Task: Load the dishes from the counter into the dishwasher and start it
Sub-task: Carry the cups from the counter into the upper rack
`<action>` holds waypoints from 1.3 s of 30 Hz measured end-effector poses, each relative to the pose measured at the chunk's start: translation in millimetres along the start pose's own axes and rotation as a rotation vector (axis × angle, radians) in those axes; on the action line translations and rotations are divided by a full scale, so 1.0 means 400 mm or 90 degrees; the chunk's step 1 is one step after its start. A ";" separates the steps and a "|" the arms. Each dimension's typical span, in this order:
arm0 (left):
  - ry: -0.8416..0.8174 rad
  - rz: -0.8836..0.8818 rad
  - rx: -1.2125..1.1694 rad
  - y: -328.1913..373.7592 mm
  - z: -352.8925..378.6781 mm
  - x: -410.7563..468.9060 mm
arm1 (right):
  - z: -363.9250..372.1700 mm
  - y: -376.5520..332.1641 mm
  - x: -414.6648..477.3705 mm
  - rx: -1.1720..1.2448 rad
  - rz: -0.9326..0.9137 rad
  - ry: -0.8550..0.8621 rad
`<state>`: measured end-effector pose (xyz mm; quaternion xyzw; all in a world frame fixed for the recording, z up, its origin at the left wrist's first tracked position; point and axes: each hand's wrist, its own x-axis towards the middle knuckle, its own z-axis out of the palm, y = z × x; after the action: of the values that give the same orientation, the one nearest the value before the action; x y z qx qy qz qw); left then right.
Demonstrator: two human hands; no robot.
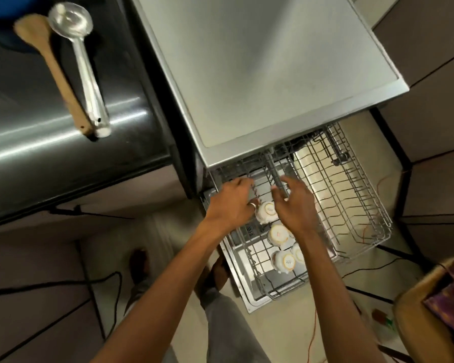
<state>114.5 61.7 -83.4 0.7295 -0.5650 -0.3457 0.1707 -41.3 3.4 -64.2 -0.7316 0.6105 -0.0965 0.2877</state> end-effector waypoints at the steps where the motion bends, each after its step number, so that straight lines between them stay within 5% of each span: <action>1: 0.024 0.001 -0.006 -0.002 -0.043 -0.017 | 0.000 -0.063 -0.010 0.002 -0.019 -0.008; 8: 0.208 0.002 -0.049 -0.165 -0.429 -0.199 | 0.045 -0.536 -0.065 0.055 -0.182 -0.020; 20: 0.443 -0.237 -0.077 -0.770 -0.979 -0.429 | 0.374 -1.234 -0.103 -0.031 -0.387 -0.172; 27: 0.498 -0.289 -0.118 -0.937 -1.124 -0.328 | 0.488 -1.405 -0.100 -0.058 -0.391 -0.224; 39: 0.456 -0.322 -0.113 -1.009 -1.199 -0.131 | 0.485 -1.373 -0.049 -0.044 -0.342 -0.191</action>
<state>727.6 165.7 11.7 0.9011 -0.2419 -0.1496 0.3274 509.6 129.7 77.7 -0.8823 0.3487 -0.0396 0.3136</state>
